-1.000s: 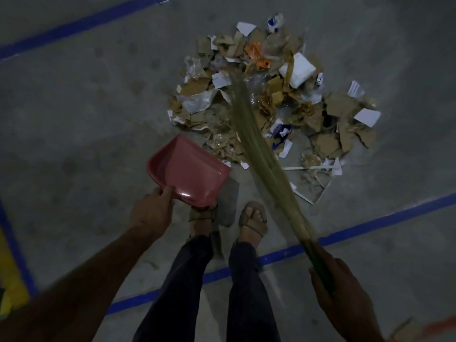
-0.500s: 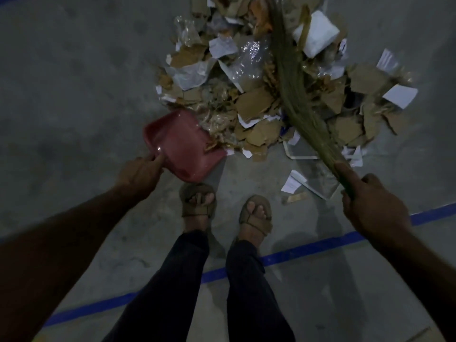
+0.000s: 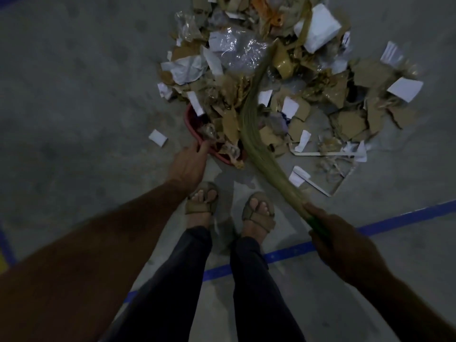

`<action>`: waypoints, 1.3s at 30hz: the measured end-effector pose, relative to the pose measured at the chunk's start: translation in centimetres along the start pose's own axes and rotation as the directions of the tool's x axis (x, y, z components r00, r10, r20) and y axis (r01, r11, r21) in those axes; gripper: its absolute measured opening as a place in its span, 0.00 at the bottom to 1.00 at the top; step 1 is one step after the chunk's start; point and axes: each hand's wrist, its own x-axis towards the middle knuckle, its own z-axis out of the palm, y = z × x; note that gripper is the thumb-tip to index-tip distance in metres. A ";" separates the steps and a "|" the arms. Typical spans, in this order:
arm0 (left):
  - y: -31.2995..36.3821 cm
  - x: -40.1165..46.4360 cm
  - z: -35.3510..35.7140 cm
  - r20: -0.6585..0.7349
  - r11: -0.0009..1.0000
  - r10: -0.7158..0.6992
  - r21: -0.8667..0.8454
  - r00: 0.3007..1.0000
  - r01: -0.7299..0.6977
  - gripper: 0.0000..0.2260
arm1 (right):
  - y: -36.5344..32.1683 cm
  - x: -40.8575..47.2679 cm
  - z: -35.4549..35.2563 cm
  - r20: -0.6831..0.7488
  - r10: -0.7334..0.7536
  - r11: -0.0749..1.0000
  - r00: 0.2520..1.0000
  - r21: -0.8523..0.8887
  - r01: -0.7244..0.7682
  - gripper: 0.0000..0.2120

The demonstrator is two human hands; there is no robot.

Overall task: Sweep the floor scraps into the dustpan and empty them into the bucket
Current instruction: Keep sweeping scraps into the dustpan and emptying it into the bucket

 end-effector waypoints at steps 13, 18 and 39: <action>8.0 -15.4 -15.0 -0.051 0.974 -0.105 -0.209 0.993 0.093 0.24 | -9.8 -21.2 -2.3 -0.177 0.112 0.993 0.978 0.056 -0.104 0.34; 11.2 -22.1 -23.6 -0.130 0.981 -0.078 -0.185 0.989 0.053 0.23 | -12.5 -30.5 -6.3 -0.342 0.097 0.994 0.935 0.080 -0.074 0.30; 9.0 -44.7 -37.0 -0.433 0.975 0.168 -0.062 0.886 -0.215 0.14 | -26.6 -55.4 2.4 -0.601 0.175 0.980 0.780 0.034 -0.194 0.41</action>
